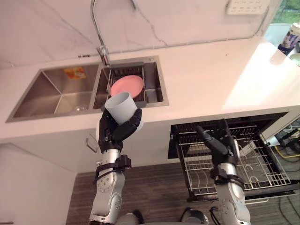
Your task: Walk over to the sink, pick up the cup, carry it to the dishwasher, place the cup inside the dishwasher, then close the dishwasher door
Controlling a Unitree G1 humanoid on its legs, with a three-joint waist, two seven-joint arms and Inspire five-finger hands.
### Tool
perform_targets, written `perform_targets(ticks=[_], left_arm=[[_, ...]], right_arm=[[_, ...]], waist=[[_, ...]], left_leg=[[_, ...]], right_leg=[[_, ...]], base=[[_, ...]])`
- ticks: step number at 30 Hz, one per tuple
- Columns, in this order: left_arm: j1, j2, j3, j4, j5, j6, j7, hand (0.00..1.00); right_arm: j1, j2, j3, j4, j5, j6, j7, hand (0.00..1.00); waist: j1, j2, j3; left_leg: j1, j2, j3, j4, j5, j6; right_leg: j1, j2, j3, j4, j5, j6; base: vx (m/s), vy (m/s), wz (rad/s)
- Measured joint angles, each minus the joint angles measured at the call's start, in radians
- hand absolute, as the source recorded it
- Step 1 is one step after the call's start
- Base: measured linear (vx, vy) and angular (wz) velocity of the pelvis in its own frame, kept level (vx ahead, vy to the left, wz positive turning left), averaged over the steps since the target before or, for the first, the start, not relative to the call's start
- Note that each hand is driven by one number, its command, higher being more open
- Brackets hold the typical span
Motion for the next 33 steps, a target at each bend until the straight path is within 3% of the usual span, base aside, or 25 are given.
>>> perform_targets(ticks=[2, 3, 4, 5, 6, 7, 8, 9, 10, 11, 12, 13, 15, 16, 17, 21, 27, 29, 31, 33], left_arm=[[-0.003, -0.001, -0.017, 0.002, 0.000, -0.015, -0.022, 0.00], [-0.020, -0.005, -0.044, 0.010, 0.000, -0.017, -0.041, 0.00], [-0.030, -0.004, -0.049, 0.012, 0.000, -0.017, -0.048, 0.00], [-0.043, 0.003, -0.050, 0.015, -0.001, -0.017, -0.054, 0.00], [-0.057, 0.014, -0.045, 0.015, -0.001, -0.015, -0.050, 0.00], [-0.062, 0.019, -0.039, 0.015, 0.000, -0.012, -0.049, 0.00], [-0.063, 0.027, -0.025, 0.015, 0.000, -0.002, -0.040, 0.00], [-0.063, 0.030, -0.017, 0.015, 0.001, 0.008, -0.033, 0.00], [-0.059, 0.028, -0.001, 0.006, 0.001, 0.028, -0.012, 0.00], [-0.054, 0.028, 0.018, -0.010, 0.002, 0.031, -0.003, 0.00], [-0.055, 0.034, 0.029, -0.009, 0.002, 0.032, 0.002, 0.00], [-0.053, 0.039, 0.041, -0.009, 0.001, 0.037, 0.008, 0.00], [-0.051, 0.039, 0.044, -0.010, 0.002, 0.036, 0.008, 0.00], [-0.035, 0.037, 0.045, -0.012, 0.002, 0.029, 0.010, 0.00], [-0.018, 0.032, 0.044, -0.014, 0.003, 0.027, 0.014, 0.00], [-0.003, 0.025, 0.009, -0.015, 0.003, 0.024, 0.043, 0.00], [0.025, 0.016, 0.010, -0.130, 0.041, -0.054, 0.101, 0.00], [0.024, 0.017, 0.029, -0.140, 0.041, -0.095, 0.141, 0.00], [0.028, 0.015, 0.077, -0.140, 0.041, -0.105, 0.191, 0.00], [0.039, 0.004, 0.119, -0.140, 0.041, -0.108, 0.206, 0.00]], right_arm=[[0.000, -0.022, -0.002, -0.001, 0.010, -0.013, -0.005, 1.00], [0.001, -0.028, -0.026, -0.005, 0.034, -0.023, -0.025, 1.00], [0.000, -0.024, -0.036, -0.005, 0.037, -0.029, -0.034, 1.00], [0.001, -0.003, -0.045, -0.005, 0.038, -0.032, -0.047, 1.00], [0.003, 0.034, -0.051, -0.005, 0.040, -0.038, -0.069, 1.00], [0.003, 0.045, -0.051, -0.005, 0.040, -0.038, -0.075, 1.00], [0.003, 0.063, -0.045, 0.004, 0.039, -0.038, -0.082, 1.00], [0.004, 0.070, -0.039, 0.010, 0.034, -0.037, -0.083, 1.00], [0.002, 0.082, -0.028, 0.012, 0.022, -0.034, -0.084, 1.00], [-0.010, 0.096, -0.013, 0.009, 0.011, -0.034, -0.081, 1.00], [-0.012, 0.100, -0.007, 0.008, 0.007, -0.034, -0.081, 1.00], [-0.007, 0.101, -0.009, -0.003, 0.001, -0.037, -0.090, 1.00], [-0.007, 0.100, -0.024, -0.009, -0.001, -0.049, -0.104, 1.00], [-0.007, 0.097, -0.029, -0.017, -0.003, -0.059, -0.106, 1.00], [-0.009, 0.089, -0.029, -0.023, -0.005, -0.069, -0.106, 1.00], [0.016, 0.087, -0.044, -0.045, -0.023, -0.080, -0.135, 1.00], [0.020, 0.085, -0.061, -0.219, -0.135, -0.162, -0.183, 1.00], [0.021, 0.081, -0.056, -0.258, -0.170, -0.183, -0.187, 1.00], [0.028, 0.079, -0.053, -0.263, -0.178, -0.184, -0.178, 1.00], [0.035, 0.072, -0.055, -0.274, -0.178, -0.184, -0.172, 1.00]], waist=[[-0.014, 0.032, -0.014], [-0.027, 0.060, -0.025], [-0.030, 0.057, -0.026], [-0.028, 0.040, -0.026], [-0.021, 0.016, -0.028], [-0.015, 0.011, -0.026], [-0.003, 0.010, -0.024], [0.005, 0.007, -0.022], [0.025, 0.007, -0.022], [0.042, 0.009, -0.021], [0.041, 0.008, -0.020], [0.035, 0.008, -0.020], [0.037, 0.005, -0.021], [0.039, 0.002, -0.023], [0.037, 0.007, -0.024], [0.038, 0.006, -0.022], [0.039, 0.008, -0.023], [0.038, 0.010, -0.022], [0.038, 0.018, -0.013], [0.038, 0.053, 0.006]], left_leg=[[0.022, 0.030, -0.025, -0.035, 0.017, -0.025], [0.063, 0.004, -0.047, -0.096, 0.000, -0.103], [0.074, -0.017, -0.050, -0.118, -0.019, -0.110], [0.076, -0.053, -0.049, -0.120, -0.015, -0.099], [0.063, -0.105, -0.050, -0.117, -0.027, -0.072], [0.058, -0.117, -0.045, -0.112, -0.032, -0.062], [0.048, -0.129, -0.037, -0.101, -0.043, -0.045], [0.049, -0.128, -0.029, -0.100, -0.048, -0.038], [0.061, -0.123, 0.004, -0.111, -0.054, -0.026], [0.067, -0.105, 0.046, -0.125, -0.064, -0.006], [0.065, -0.100, 0.048, -0.124, -0.069, 0.004], [0.062, -0.090, 0.044, -0.127, -0.074, 0.023], [0.057, -0.096, 0.044, -0.129, -0.070, 0.030], [0.057, -0.110, 0.050, -0.129, -0.064, 0.022], [0.054, -0.122, 0.050, -0.131, -0.064, 0.022], [0.072, -0.120, 0.011, -0.140, -0.063, 0.021], [0.095, -0.110, 0.012, -0.160, -0.059, 0.011], [0.071, -0.078, 0.025, -0.057, -0.099, 0.023], [-0.034, 0.013, 0.025, 0.273, -0.142, 0.070], [-0.096, 0.073, -0.052, 0.466, -0.121, 0.090]], right_leg=[[-0.023, -0.010, 0.042, 0.010, 0.012, 0.033], [-0.027, -0.037, 0.069, 0.021, 0.039, 0.072], [-0.027, -0.055, 0.074, 0.020, 0.051, 0.091], [-0.024, -0.084, 0.085, 0.012, 0.069, 0.104], [-0.021, -0.112, 0.120, -0.048, 0.113, 0.097], [-0.021, -0.117, 0.128, -0.068, 0.135, 0.080], [-0.030, -0.121, 0.129, -0.082, 0.185, 0.026], [-0.036, -0.118, 0.127, -0.085, 0.216, 0.003], [-0.039, -0.097, 0.124, -0.134, 0.308, -0.027], [-0.053, -0.068, 0.122, -0.133, 0.315, -0.018], [-0.064, -0.049, 0.122, -0.077, 0.261, 0.007], [-0.065, 0.016, 0.110, 0.032, 0.123, 0.032], [-0.046, 0.066, 0.067, 0.048, 0.035, 0.018], [-0.023, 0.085, 0.024, 0.002, 0.006, -0.009], [-0.004, 0.088, 0.021, -0.050, 0.014, 0.006], [0.048, 0.110, -0.001, -0.097, 0.021, 0.006], [0.056, 0.134, 0.049, -0.117, 0.019, 0.004], [0.054, 0.143, 0.101, -0.102, -0.007, 0.002], [0.057, 0.172, 0.150, -0.059, -0.055, -0.012], [0.083, 0.213, 0.175, -0.045, -0.073, -0.027]], base=[[0.08, 0.398, -0.43], [0.11, 0.437, -0.15], [0.14, 0.535, -0.03], [0.07, 0.285, 0.13], [0.07, 0.339, 0.07], [0.02, 0.282, 0.00], [0.01, 0.213, -0.12], [0.00, 0.258, -0.37], [-0.01, 0.261, -0.75], [-0.01, 0.212, -0.76], [-0.02, 0.179, -0.47], [0.02, 0.097, -0.02], [0.04, 0.091, 0.01], [0.05, 0.049, -0.11], [0.06, 0.038, -0.10], [0.06, -0.033, 0.11], [0.01, -0.036, -0.11], [-0.02, -0.034, -0.27], [-0.08, -0.062, -0.39], [-0.01, -0.050, -0.54]])
